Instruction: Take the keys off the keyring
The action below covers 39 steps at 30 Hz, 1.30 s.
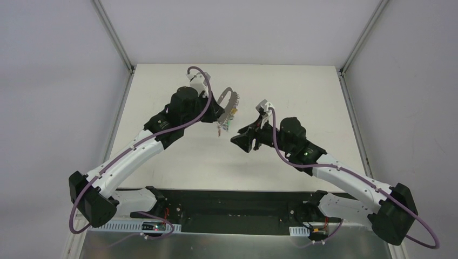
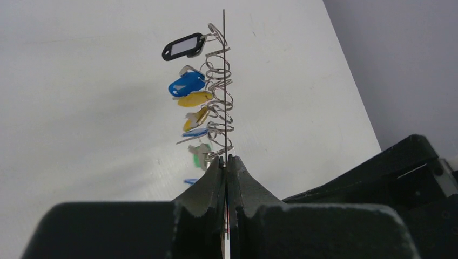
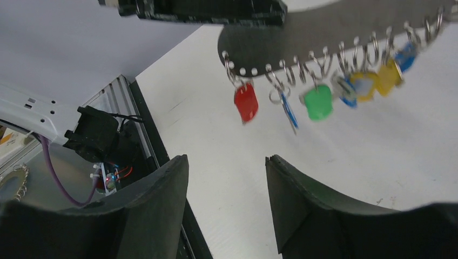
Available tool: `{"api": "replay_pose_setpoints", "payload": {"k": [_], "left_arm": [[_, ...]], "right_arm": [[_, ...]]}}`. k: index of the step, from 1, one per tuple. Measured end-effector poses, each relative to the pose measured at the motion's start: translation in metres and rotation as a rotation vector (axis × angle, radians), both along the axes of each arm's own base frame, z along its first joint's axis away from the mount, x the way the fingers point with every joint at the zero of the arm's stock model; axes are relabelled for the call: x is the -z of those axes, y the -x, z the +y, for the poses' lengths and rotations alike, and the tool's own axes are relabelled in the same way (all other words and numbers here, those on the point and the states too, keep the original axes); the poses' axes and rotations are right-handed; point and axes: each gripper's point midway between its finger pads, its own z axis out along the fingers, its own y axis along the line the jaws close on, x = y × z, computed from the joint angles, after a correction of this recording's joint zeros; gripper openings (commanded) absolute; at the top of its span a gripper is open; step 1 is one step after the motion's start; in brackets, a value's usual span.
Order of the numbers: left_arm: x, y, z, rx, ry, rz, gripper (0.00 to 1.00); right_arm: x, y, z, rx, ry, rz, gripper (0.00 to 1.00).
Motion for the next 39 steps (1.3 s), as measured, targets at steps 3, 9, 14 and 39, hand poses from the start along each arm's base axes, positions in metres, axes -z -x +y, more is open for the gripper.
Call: {"api": "replay_pose_setpoints", "payload": {"k": [3, 9, 14, 39], "left_arm": [[0.005, 0.008, -0.017, 0.12, -0.011, 0.013, 0.0], [0.01, 0.031, -0.034, 0.351, -0.061, -0.021, 0.0], [0.012, 0.048, -0.04, 0.523, -0.119, -0.091, 0.0], [0.012, 0.107, -0.032, 0.906, -0.216, -0.285, 0.0]], "right_arm": [[-0.011, -0.004, -0.003, 0.014, 0.01, -0.047, 0.63], [-0.042, -0.002, -0.02, 0.009, 0.11, -0.176, 0.6], [-0.058, 0.009, -0.043, -0.055, 0.24, -0.32, 0.63], [-0.045, 0.018, -0.058, -0.296, 0.494, -0.456, 0.64]]}}
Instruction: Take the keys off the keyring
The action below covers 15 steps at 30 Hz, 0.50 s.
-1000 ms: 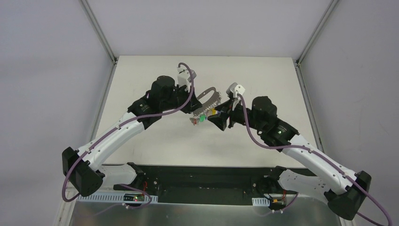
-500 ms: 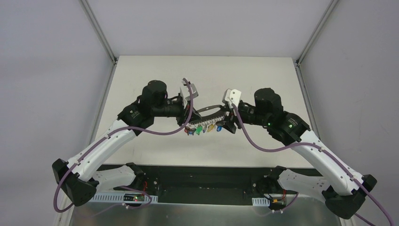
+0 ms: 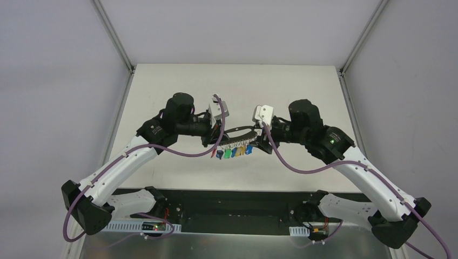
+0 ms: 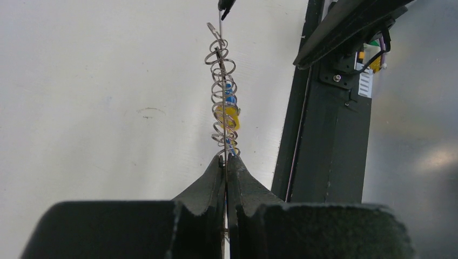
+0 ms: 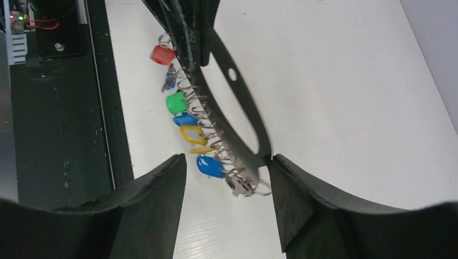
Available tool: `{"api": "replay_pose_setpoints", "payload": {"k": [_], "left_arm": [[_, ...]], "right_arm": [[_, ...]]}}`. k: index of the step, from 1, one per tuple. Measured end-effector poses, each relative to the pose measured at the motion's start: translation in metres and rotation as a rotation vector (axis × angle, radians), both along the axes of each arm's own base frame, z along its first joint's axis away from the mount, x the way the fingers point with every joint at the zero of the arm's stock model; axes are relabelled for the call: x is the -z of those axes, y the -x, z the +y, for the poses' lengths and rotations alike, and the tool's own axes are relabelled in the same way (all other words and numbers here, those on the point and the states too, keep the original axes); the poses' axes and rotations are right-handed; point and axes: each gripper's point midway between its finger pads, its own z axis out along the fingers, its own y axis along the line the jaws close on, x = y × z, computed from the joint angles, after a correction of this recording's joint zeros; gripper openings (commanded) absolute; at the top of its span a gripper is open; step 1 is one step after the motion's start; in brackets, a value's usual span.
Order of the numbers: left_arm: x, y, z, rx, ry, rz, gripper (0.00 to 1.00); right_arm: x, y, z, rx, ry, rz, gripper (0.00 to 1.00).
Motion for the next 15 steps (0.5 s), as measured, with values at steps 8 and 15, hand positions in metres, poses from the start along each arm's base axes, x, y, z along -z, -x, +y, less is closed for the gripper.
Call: {"api": "replay_pose_setpoints", "payload": {"k": [8, 15], "left_arm": [[0.002, 0.005, 0.0, 0.033, -0.005, -0.004, 0.0], [0.005, 0.01, -0.001, 0.066, -0.011, 0.002, 0.0]], "right_arm": [[-0.003, -0.012, 0.003, 0.013, 0.01, -0.014, 0.63], [0.007, -0.013, 0.022, -0.062, 0.019, 0.061, 0.62]]}}
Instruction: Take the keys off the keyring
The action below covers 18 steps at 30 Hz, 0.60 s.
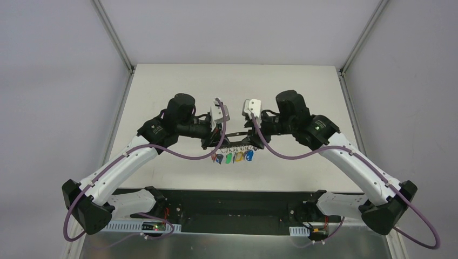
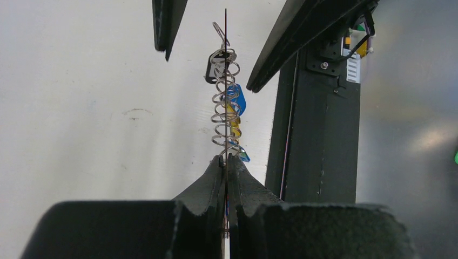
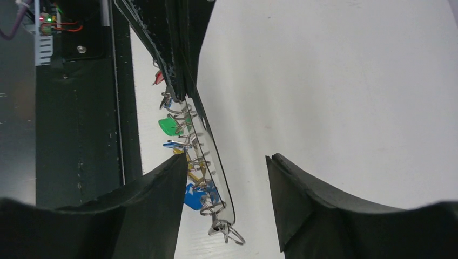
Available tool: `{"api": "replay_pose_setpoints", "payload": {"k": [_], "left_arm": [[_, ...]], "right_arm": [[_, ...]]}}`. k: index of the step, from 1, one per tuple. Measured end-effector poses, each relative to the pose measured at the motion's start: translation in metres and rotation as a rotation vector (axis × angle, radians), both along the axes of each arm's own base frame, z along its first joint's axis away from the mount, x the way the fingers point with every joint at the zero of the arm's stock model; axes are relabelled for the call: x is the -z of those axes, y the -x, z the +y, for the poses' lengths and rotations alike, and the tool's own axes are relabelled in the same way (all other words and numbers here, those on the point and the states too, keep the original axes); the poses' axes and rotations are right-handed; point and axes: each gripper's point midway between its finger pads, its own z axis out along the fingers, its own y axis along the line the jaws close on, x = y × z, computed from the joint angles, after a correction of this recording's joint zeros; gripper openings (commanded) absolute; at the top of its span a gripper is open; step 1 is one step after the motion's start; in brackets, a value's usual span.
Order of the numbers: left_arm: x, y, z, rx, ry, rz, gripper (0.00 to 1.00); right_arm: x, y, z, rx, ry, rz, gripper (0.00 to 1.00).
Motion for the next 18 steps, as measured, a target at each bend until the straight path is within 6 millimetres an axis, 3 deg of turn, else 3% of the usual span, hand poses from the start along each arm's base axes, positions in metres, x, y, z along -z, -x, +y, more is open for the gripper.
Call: {"api": "replay_pose_setpoints", "payload": {"k": [10, 16, 18], "left_arm": [[0.002, 0.001, 0.001, 0.018, -0.008, -0.02, 0.0], [0.001, 0.006, 0.0, 0.057, -0.001, -0.03, 0.0], [0.0, 0.007, 0.0, 0.064, 0.001, -0.032, 0.0]], "right_arm": [[0.02, 0.017, 0.015, -0.112, 0.011, 0.129, 0.55], [0.03, 0.021, 0.018, -0.138, 0.033, 0.18, 0.29], [0.032, 0.022, 0.017, -0.14, 0.038, 0.187, 0.16]]}}
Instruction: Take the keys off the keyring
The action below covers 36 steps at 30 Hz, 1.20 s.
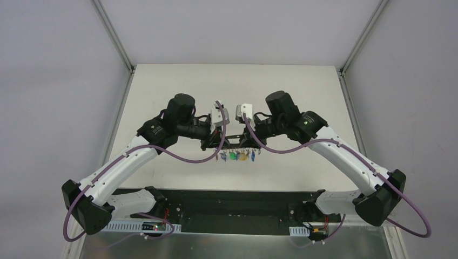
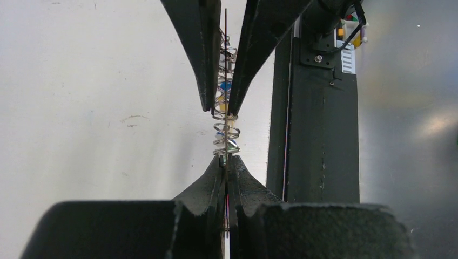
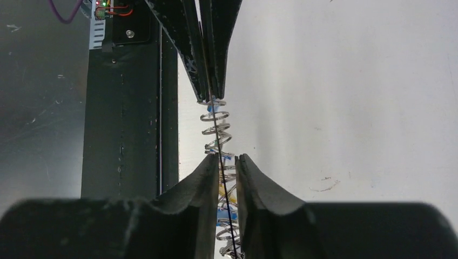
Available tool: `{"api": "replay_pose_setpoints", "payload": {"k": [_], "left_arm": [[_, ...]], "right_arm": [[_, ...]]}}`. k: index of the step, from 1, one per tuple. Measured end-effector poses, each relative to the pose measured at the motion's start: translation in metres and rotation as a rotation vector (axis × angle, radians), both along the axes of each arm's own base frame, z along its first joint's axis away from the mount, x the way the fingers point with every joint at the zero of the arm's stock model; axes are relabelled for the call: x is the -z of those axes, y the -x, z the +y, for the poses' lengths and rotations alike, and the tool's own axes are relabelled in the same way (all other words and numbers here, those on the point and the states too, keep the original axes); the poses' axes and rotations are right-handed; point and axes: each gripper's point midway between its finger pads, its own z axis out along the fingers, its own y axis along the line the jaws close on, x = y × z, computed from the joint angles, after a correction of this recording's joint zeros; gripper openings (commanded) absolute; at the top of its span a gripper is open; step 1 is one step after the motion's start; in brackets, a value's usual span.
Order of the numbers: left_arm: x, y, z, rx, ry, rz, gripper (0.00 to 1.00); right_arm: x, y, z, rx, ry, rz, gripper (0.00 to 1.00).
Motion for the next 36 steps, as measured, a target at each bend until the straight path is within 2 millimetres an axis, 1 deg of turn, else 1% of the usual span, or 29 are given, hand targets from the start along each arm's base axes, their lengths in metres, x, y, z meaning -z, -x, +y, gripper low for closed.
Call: {"api": "replay_pose_setpoints", "payload": {"k": [2, 5, 7, 9, 11, 13, 17, 20, 22, 26, 31, 36], "left_arm": [[-0.001, 0.0, 0.0, 0.002, 0.001, -0.007, 0.0], [-0.001, 0.0, 0.001, 0.005, -0.002, -0.022, 0.01], [-0.002, 0.0, 0.002, 0.0, 0.0, -0.029, 0.16], [-0.003, -0.003, 0.004, -0.024, 0.01, -0.047, 0.39], [-0.009, -0.006, 0.005, -0.052, 0.033, -0.076, 0.52], [-0.015, -0.009, 0.007, -0.086, 0.058, -0.104, 0.59], [-0.02, -0.015, 0.015, -0.16, 0.089, -0.153, 0.68], [-0.019, -0.024, 0.022, -0.234, 0.095, -0.185, 0.73], [-0.017, -0.031, 0.027, -0.291, 0.096, -0.202, 0.73], [-0.01, -0.048, 0.035, -0.396, 0.084, -0.224, 0.73], [-0.002, -0.057, 0.039, -0.443, 0.073, -0.231, 0.69], [0.0, -0.062, 0.035, -0.449, 0.103, -0.256, 0.67]], "right_arm": [[0.001, 0.001, -0.001, -0.004, 0.005, 0.002, 0.0], [0.002, 0.006, -0.001, -0.027, 0.005, 0.011, 0.0], [0.001, 0.008, 0.0, -0.036, 0.001, 0.011, 0.0], [0.0, 0.008, 0.0, -0.032, -0.001, 0.009, 0.0], [0.002, 0.006, -0.003, -0.012, 0.009, 0.009, 0.0], [0.005, 0.002, -0.006, 0.026, 0.023, 0.002, 0.0], [0.009, -0.007, -0.014, 0.106, 0.041, -0.02, 0.0], [0.009, -0.018, -0.021, 0.184, 0.043, -0.046, 0.0], [0.005, -0.025, -0.025, 0.232, 0.033, -0.067, 0.0], [-0.012, -0.033, -0.028, 0.3, -0.018, -0.104, 0.0], [-0.035, -0.032, -0.028, 0.333, -0.093, -0.12, 0.0], [-0.044, -0.028, -0.027, 0.34, -0.127, -0.097, 0.0]]}}
